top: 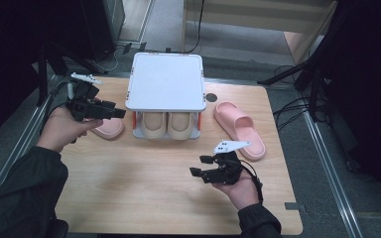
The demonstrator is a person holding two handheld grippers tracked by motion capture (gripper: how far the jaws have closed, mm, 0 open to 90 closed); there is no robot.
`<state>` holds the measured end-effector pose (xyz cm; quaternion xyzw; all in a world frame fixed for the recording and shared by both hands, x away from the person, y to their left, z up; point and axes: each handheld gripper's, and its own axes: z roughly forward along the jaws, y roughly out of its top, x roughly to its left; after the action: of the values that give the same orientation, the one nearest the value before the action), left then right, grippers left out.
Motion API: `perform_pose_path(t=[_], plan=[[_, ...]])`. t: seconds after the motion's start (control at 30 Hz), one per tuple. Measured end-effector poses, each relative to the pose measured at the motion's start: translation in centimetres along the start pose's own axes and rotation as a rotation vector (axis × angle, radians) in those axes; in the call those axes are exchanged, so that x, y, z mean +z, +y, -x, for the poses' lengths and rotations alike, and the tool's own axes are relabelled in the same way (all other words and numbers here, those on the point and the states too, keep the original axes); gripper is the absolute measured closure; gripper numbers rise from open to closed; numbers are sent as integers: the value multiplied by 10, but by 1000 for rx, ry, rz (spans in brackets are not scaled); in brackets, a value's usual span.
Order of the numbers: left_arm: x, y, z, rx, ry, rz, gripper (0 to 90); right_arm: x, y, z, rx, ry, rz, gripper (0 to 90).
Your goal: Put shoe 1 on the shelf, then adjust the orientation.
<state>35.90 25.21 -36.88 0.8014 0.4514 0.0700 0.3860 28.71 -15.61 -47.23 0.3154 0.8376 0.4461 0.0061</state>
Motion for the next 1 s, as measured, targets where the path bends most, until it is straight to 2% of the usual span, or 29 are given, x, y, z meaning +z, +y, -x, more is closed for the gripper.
perform_pose_path(t=[0.1,0.2,0.23,0.27,0.33,0.37,0.47,0.5,0.57,0.73,0.77,0.87,0.9,1.0], plan=[[1,-13,-6,-13,12,2,416,-5,-4,3,4,-5,9,386],[2,-18,-10,-6,16,10,419,-9,-8,5,17,-11,12,388],[5,-24,-16,-24,19,8,421,-10,-9,7,20,-14,10,392],[5,-24,-16,-24,19,8,423,-10,-9,7,20,-14,10,392],[8,-29,-24,-47,27,11,431,-11,-11,9,22,-21,10,396],[11,-35,-31,-68,31,9,462,-12,-11,10,28,-23,9,402],[15,-39,-36,-87,24,0,623,-11,-11,12,43,-22,8,410],[18,-41,-37,-75,45,2,623,-11,-10,11,40,-25,6,419],[23,-44,-42,-76,79,-3,740,-8,-8,10,24,-24,13,423],[27,-48,-55,-105,89,9,852,-3,-5,7,5,-18,-1,430],[29,-51,-64,-134,102,10,892,-2,-4,7,-2,-15,3,433],[30,-54,-71,-146,122,2,894,0,-3,7,3,-6,3,434],[33,-60,-81,-173,148,9,894,1,-4,8,0,-2,-3,434],[35,-64,-87,-192,163,23,894,4,-4,8,-5,3,-14,434]])
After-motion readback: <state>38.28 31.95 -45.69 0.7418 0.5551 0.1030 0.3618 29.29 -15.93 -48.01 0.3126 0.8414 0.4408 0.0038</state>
